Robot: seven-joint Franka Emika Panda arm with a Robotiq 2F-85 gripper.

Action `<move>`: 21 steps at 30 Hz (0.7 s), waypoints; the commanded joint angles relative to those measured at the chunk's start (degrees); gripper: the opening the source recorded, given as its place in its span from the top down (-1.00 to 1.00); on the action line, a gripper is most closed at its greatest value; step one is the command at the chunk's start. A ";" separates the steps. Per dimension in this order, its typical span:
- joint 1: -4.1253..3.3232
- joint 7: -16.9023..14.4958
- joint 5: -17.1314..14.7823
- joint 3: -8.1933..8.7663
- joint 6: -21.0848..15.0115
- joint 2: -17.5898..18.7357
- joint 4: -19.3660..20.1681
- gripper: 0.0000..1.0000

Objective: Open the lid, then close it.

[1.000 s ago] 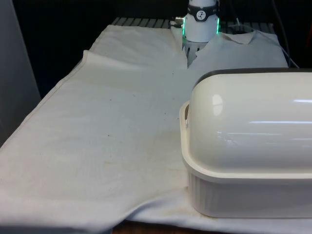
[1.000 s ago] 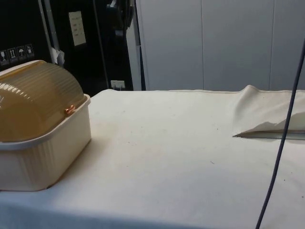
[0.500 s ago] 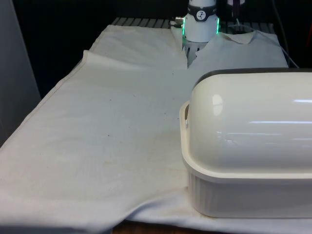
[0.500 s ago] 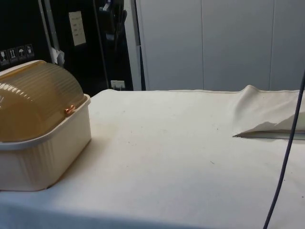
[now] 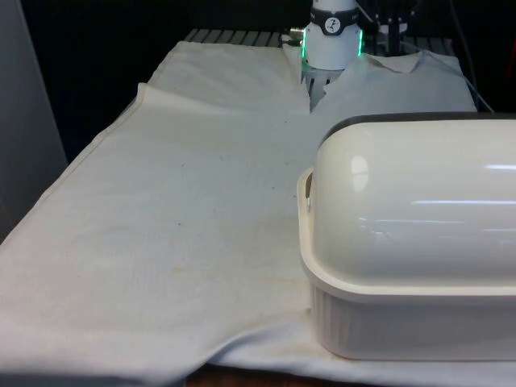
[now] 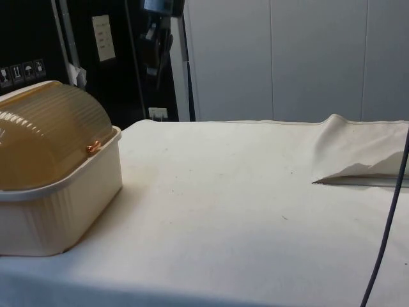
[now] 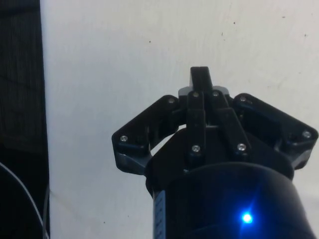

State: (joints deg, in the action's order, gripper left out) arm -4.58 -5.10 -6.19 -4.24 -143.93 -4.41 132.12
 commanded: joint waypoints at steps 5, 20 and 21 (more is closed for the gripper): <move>-0.17 -1.20 -0.69 -0.06 -3.67 1.55 0.69 1.00; -0.11 -1.60 -0.80 -0.23 -11.52 7.45 0.23 1.00; -0.11 -1.55 -0.74 -0.23 -11.97 7.56 0.46 1.00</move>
State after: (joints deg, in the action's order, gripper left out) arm -4.64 -6.42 -6.19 -4.24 -154.99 3.38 132.07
